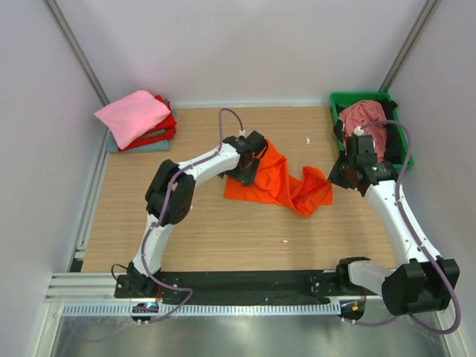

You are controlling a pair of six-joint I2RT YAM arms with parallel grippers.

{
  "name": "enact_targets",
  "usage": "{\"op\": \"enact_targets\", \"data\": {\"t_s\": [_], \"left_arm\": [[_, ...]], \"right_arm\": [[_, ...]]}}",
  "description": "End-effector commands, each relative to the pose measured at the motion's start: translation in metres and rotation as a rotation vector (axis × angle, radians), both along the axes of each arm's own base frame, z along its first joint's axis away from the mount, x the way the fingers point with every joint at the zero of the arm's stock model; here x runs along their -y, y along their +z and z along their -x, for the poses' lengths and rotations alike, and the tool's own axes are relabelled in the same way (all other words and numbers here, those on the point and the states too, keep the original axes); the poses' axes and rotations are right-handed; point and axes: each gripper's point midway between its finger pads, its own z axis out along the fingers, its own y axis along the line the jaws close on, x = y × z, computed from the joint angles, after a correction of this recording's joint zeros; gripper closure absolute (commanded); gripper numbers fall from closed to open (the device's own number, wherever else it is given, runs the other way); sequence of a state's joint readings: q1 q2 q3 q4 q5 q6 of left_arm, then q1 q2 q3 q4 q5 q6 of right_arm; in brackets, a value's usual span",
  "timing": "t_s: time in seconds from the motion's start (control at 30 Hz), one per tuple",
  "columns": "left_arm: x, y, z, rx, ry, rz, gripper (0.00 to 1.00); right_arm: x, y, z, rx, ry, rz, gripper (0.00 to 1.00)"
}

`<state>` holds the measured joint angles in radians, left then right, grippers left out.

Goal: Fold and stack the t-shirts
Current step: Flatten the tshirt out

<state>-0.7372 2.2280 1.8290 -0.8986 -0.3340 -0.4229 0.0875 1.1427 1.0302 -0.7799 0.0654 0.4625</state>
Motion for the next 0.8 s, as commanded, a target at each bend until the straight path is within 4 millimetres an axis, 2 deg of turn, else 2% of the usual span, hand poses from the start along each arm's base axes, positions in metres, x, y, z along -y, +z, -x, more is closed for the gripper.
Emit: {"op": "enact_targets", "data": {"t_s": [0.0, 0.07, 0.13, 0.17, 0.23, 0.27, 0.33, 0.37, 0.53, 0.77], "left_arm": [[0.009, 0.112, -0.005, 0.239, 0.054, 0.205, 0.2], [-0.003, 0.108, 0.009, 0.228, 0.072, 0.207, 0.2], [-0.007, 0.104, 0.017, 0.221, 0.102, 0.231, 0.21], [-0.015, 0.09, 0.027, 0.197, 0.115, 0.215, 0.21], [-0.013, 0.093, 0.034, 0.205, 0.136, 0.286, 0.21], [-0.018, 0.078, 0.043, 0.179, 0.138, 0.276, 0.21], [-0.016, 0.073, 0.045, 0.181, 0.153, 0.314, 0.22], [-0.016, 0.064, 0.051, 0.154, 0.15, 0.317, 0.23], [-0.009, 0.049, 0.049, 0.153, 0.184, 0.374, 0.28], [-0.012, 0.024, 0.043, 0.129, 0.24, 0.395, 0.36]], "right_arm": [[-0.002, 0.011, -0.001, 0.034, 0.005, -0.02, 0.99], [-0.002, 0.011, 0.001, 0.035, 0.006, -0.017, 0.99], [-0.001, 0.009, 0.004, 0.029, 0.004, -0.014, 0.99], [-0.001, 0.009, 0.004, 0.031, 0.002, -0.014, 0.99], [-0.001, 0.006, 0.007, 0.023, 0.006, -0.012, 0.99], [0.0, 0.005, 0.008, 0.021, 0.003, -0.008, 0.99], [0.001, 0.003, 0.01, 0.013, 0.005, -0.007, 0.99], [0.0, 0.003, 0.011, 0.013, 0.004, -0.006, 0.99], [0.001, 0.002, 0.014, 0.008, 0.006, -0.004, 0.99], [0.003, -0.003, 0.021, -0.002, 0.012, 0.009, 0.99]]}}
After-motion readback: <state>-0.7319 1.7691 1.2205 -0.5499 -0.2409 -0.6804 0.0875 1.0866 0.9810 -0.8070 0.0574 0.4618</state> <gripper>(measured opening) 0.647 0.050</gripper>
